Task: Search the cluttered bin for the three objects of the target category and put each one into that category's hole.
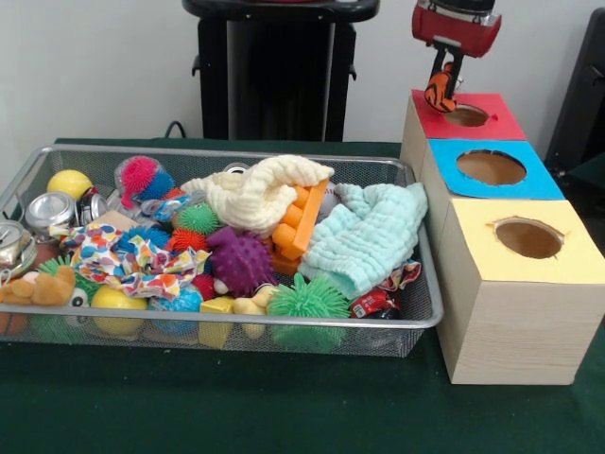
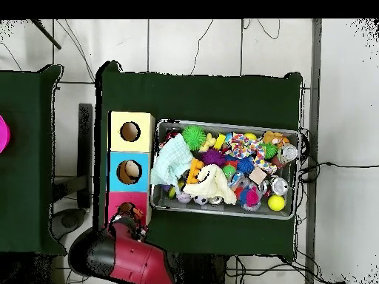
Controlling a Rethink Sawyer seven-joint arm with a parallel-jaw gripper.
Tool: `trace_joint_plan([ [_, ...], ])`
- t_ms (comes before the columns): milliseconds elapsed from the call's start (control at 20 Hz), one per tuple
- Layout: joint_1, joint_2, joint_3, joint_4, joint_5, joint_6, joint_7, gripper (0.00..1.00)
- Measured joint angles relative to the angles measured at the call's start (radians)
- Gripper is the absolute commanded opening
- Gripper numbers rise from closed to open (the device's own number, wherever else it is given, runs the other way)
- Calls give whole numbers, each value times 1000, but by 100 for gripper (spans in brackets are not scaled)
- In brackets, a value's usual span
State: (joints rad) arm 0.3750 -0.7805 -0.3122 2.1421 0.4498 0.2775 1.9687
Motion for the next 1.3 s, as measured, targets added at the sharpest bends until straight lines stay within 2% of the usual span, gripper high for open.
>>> trace_joint_plan([
  [550,47,30,0,-2,65,-10,0,0],
  [1200,47,33,-1,-4,69,-10,0,0],
  [1250,47,33,-1,-4,69,-10,0,100],
  [1300,47,33,-1,-4,69,-10,0,100],
])
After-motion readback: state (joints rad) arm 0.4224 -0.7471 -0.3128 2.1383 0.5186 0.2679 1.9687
